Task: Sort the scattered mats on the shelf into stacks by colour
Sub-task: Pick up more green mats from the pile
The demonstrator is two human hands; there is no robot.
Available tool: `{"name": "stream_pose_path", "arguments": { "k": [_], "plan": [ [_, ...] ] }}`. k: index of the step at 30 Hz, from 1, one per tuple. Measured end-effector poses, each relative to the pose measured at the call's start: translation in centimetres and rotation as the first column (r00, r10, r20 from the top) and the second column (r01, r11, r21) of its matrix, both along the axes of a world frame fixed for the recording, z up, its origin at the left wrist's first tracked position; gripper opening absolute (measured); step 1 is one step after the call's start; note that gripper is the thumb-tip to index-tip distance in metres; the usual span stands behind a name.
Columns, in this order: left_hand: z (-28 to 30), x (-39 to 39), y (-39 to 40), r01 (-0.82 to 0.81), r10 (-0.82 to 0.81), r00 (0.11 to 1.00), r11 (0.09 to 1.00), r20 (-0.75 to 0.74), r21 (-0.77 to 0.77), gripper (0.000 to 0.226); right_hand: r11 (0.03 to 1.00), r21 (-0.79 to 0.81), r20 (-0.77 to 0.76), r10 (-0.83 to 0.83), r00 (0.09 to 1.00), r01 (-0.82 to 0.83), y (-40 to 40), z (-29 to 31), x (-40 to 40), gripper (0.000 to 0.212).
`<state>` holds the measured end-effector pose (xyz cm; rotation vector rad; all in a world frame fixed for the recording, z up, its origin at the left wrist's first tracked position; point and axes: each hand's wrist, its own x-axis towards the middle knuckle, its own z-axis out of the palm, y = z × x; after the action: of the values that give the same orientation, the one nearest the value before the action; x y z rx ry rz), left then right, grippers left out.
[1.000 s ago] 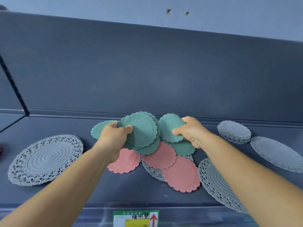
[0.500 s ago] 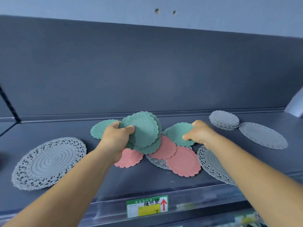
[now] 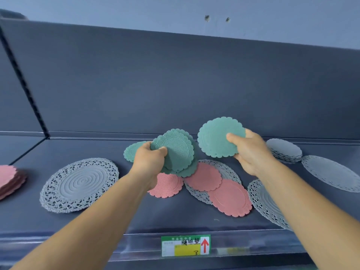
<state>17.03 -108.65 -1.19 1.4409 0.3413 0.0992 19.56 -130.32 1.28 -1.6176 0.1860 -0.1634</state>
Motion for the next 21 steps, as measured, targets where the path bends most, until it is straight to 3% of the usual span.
{"name": "stream_pose_path", "arguments": {
  "k": [6,11,13,17,21],
  "plan": [
    [0.6,-0.5,0.6,-0.047,0.046,0.998,0.999,-0.032,-0.025,0.015,0.941,0.019,-0.067,0.337,0.939,-0.337,4.3,-0.3,0.9,0.036],
    [1.5,-1.5,0.9,-0.07,0.068,0.997,0.996,-0.036,-0.059,0.021,0.911,-0.059,-0.102,0.4,0.911,-0.407,7.9,-1.2,1.9,0.045],
    [1.7,-1.9,1.2,-0.084,0.081,0.996,0.994,-0.036,-0.07,0.016,0.894,-0.069,-0.125,0.432,0.893,-0.442,9.3,-1.4,2.2,0.062],
    [1.8,-2.5,2.7,-0.115,0.114,0.993,0.99,-0.024,-0.086,0.019,0.872,-0.078,-0.107,0.475,0.873,-0.484,12.0,-1.3,2.3,0.034],
    [1.4,-2.6,4.6,-0.108,0.109,0.994,0.992,0.002,0.067,0.039,0.856,-0.078,-0.089,0.505,0.858,-0.512,14.3,-1.2,2.2,0.042]
  ]
}}
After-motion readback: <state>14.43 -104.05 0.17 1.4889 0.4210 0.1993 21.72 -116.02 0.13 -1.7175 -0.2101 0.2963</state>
